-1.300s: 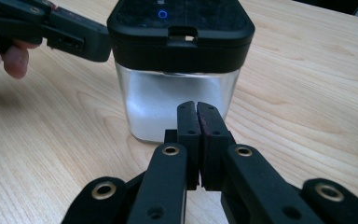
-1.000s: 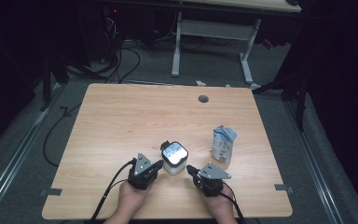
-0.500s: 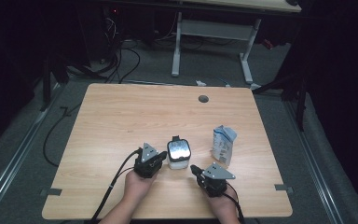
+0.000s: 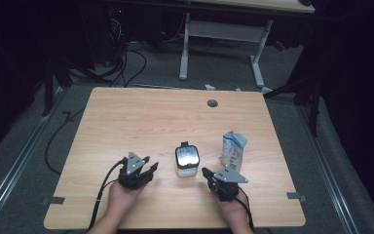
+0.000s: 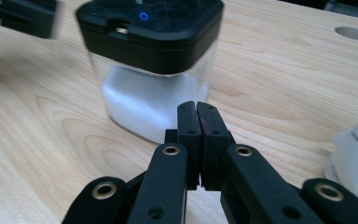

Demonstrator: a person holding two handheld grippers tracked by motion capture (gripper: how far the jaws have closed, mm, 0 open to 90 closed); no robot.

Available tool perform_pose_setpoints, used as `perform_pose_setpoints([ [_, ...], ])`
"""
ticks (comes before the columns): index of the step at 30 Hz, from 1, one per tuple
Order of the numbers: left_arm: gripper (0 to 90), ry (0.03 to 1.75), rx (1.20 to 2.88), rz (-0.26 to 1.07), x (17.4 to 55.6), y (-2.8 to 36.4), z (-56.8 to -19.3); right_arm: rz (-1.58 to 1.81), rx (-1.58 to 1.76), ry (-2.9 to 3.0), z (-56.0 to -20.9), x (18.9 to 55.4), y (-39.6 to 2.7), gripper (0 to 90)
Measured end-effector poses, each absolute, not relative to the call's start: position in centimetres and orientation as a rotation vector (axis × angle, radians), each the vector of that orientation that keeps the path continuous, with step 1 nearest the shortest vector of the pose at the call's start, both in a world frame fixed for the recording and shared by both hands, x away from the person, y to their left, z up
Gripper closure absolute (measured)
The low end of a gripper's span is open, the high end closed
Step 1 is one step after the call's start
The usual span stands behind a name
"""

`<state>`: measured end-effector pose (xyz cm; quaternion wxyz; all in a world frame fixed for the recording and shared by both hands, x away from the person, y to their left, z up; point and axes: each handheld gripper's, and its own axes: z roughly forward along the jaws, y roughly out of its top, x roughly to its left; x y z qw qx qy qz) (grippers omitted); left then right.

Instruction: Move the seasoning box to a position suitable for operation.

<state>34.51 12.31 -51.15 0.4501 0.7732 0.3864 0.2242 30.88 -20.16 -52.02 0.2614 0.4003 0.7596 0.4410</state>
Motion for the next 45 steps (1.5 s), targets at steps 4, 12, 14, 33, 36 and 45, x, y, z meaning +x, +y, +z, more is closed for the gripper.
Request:
perform_pose_setpoints([
  [4,50.4,0.979,1.890,0.569,33.0,15.1,-51.0,1.185,1.101,2.043,-52.1,31.4,-20.4,88.9],
  [12,49.8,1.048,1.857,0.560,31.8,17.4,-51.6,1.170,1.094,2.056,-52.2,32.7,-19.5,89.2],
  [14,49.4,1.060,1.853,0.554,31.9,17.6,-51.7,1.158,1.086,2.059,-52.2,32.9,-19.2,89.2],
  [33,49.8,1.068,1.830,0.541,31.9,18.1,-51.7,1.170,1.060,2.086,-52.2,32.2,-18.5,87.6],
  [36,49.8,1.063,1.833,0.542,32.0,17.9,-51.7,1.174,1.068,2.072,-52.0,32.0,-19.0,85.3],
  [45,49.5,1.037,1.850,0.517,32.2,17.1,-51.8,1.169,1.115,2.052,-52.1,31.5,-20.3,78.8],
])
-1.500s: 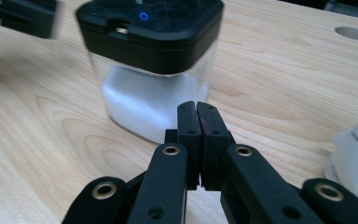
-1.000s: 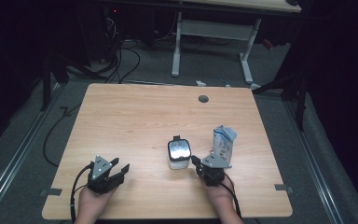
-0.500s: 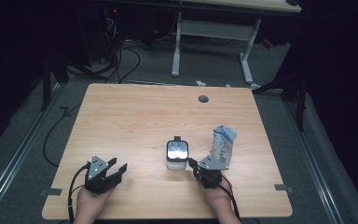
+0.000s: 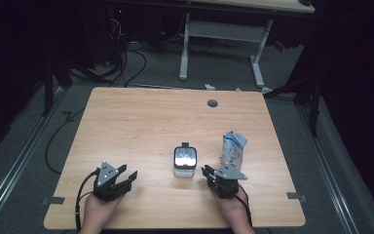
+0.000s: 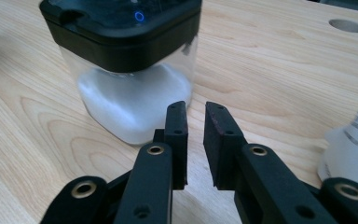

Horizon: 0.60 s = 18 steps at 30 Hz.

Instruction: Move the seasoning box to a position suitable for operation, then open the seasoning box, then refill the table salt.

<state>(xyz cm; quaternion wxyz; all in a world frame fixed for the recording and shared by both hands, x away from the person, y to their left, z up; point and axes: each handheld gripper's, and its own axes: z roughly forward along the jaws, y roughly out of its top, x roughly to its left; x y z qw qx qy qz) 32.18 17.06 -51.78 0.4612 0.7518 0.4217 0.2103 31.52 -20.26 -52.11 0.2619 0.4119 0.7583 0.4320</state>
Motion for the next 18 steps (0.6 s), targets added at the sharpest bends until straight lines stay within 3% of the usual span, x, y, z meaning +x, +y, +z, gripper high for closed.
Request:
perform_pose_setpoints([
  [18,44.8,1.036,1.871,0.467,31.9,17.8,-52.0,1.166,1.162,2.065,-52.2,29.9,-22.8,64.2],
])
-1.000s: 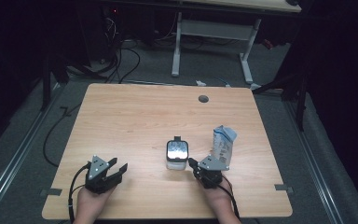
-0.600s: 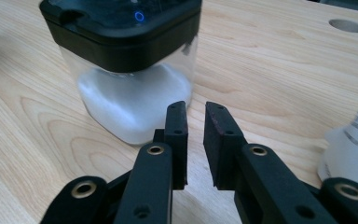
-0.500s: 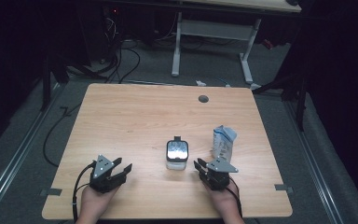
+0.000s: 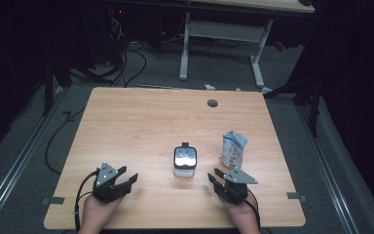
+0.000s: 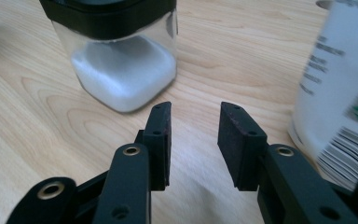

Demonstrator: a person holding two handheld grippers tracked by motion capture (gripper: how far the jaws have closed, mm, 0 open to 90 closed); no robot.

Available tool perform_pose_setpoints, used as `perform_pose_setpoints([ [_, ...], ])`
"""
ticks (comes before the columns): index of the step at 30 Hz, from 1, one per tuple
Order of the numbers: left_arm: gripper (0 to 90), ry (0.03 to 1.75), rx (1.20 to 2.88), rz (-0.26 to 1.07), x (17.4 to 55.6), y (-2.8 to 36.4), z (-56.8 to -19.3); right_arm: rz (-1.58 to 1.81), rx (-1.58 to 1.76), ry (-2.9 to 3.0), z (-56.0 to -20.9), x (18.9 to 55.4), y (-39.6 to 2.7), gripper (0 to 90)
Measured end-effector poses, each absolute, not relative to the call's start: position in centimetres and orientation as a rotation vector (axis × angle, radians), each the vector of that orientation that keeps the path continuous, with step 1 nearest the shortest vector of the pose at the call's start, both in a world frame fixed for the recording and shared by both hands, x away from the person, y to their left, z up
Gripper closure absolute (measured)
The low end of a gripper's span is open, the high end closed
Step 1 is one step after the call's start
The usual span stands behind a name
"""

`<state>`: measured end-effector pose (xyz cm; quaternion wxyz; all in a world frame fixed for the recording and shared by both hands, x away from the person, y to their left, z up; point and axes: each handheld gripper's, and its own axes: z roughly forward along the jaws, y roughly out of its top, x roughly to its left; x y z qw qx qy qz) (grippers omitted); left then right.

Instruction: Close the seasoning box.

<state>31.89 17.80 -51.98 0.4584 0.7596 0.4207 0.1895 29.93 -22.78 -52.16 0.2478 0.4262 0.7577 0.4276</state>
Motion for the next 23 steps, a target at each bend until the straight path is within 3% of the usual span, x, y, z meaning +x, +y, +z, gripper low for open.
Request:
perform_pose_setpoints([
  [9,42.6,1.055,1.877,0.478,30.3,19.6,-52.5,1.159,1.189,2.041,-52.2,28.6,-24.2,57.1],
  [23,42.1,1.050,1.875,0.485,30.5,19.4,-52.5,1.141,1.176,2.059,-52.6,28.7,-23.7,54.2],
])
